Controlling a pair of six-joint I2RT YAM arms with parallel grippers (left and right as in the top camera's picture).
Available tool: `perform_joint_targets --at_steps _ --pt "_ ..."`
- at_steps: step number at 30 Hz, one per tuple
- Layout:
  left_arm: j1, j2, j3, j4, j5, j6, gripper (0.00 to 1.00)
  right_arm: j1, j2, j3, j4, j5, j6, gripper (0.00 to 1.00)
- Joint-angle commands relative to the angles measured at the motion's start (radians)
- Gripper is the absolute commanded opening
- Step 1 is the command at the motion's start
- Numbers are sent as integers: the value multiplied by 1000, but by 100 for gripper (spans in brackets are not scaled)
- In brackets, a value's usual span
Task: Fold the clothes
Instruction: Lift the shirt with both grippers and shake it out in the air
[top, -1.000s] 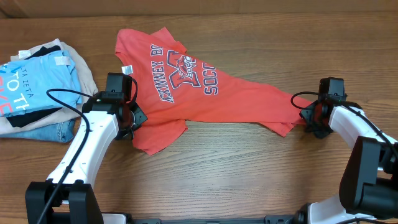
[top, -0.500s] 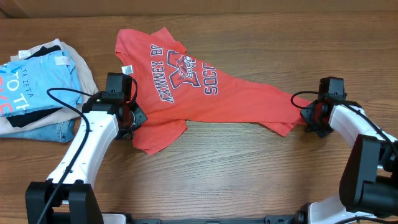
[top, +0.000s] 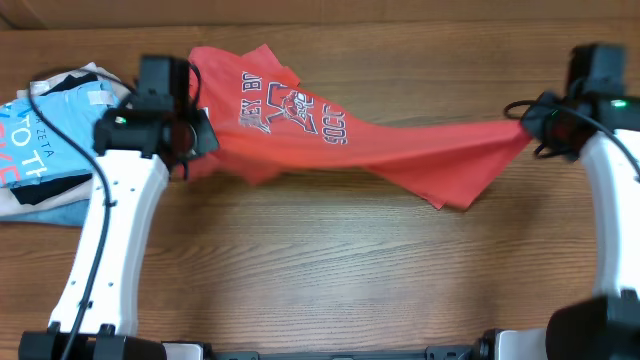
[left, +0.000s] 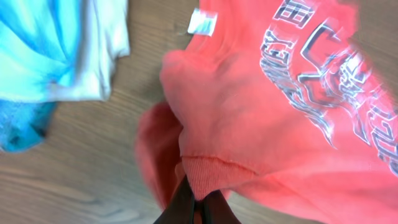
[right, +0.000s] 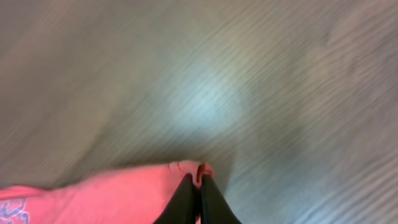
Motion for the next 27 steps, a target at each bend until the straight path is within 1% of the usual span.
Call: perform_joint_targets --at_steps 1,4,10,13,16,19,23,27 --pt "27 -21 166 -58 -42 49 4 -3 -46 154 -60 11 -77 4" --pt "71 -24 318 -138 -37 57 4 -3 -52 293 -156 11 -106 4" --pt "145 -48 569 -262 -37 92 4 -3 -53 524 -310 11 -109 4" --pt "175 -78 667 -298 -38 108 4 -3 -62 619 -354 10 -109 4" --pt "182 -121 716 -303 -37 108 4 -3 -76 702 -393 10 -109 4" --pt "182 -167 724 -291 -37 104 4 -3 -95 752 -403 10 -121 4" --pt "182 -187 724 -285 -38 105 4 -3 -106 764 -394 -23 -187 4" --pt "182 -151 719 -280 -37 100 4 -3 -62 764 -384 -35 -191 4"
